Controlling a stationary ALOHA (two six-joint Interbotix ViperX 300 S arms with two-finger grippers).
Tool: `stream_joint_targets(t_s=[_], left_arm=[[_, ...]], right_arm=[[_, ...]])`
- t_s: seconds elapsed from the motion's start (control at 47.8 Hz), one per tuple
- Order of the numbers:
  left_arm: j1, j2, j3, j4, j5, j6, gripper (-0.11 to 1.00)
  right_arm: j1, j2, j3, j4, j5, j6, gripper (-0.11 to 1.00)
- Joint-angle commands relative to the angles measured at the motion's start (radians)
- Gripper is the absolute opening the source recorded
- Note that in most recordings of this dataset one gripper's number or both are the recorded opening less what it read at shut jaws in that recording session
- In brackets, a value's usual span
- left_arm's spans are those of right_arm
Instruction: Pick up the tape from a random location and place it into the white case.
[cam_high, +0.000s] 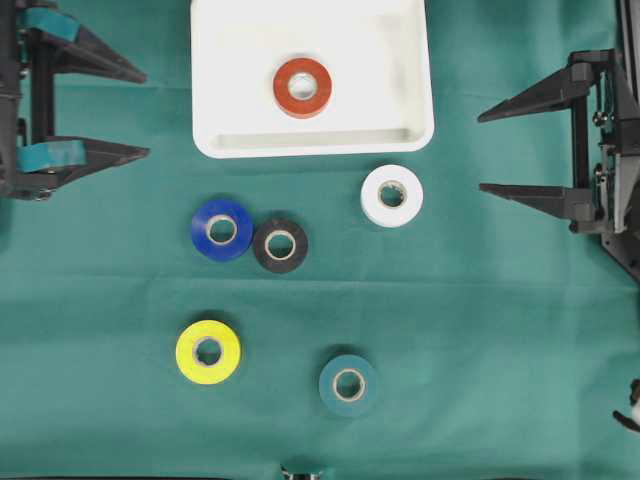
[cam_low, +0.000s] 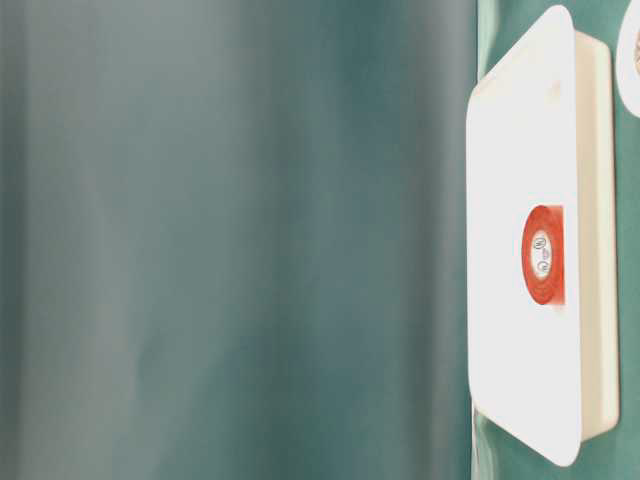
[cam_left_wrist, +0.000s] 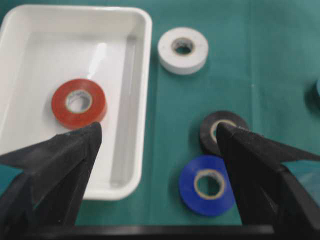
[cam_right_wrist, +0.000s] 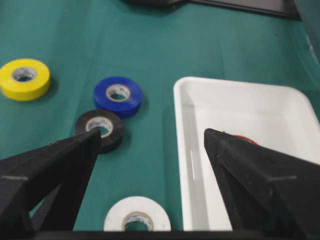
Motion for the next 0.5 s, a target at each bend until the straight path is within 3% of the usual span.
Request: stream_joint_targets(t_s=[0.0, 0.481], left_arm=[[0.003, -0.026, 0.020, -0.002, -0.023, -0.002, 1.00], [-0.018, -0.101, 0.250, -0.008, -0.259, -0.005, 0.99]], right_arm=[[-0.002, 0.002, -0.026, -0.002, 0.003, 0.000, 0.92], [-0.002, 0.002, 0.003, -0.002, 0.008, -0.006, 0.92]])
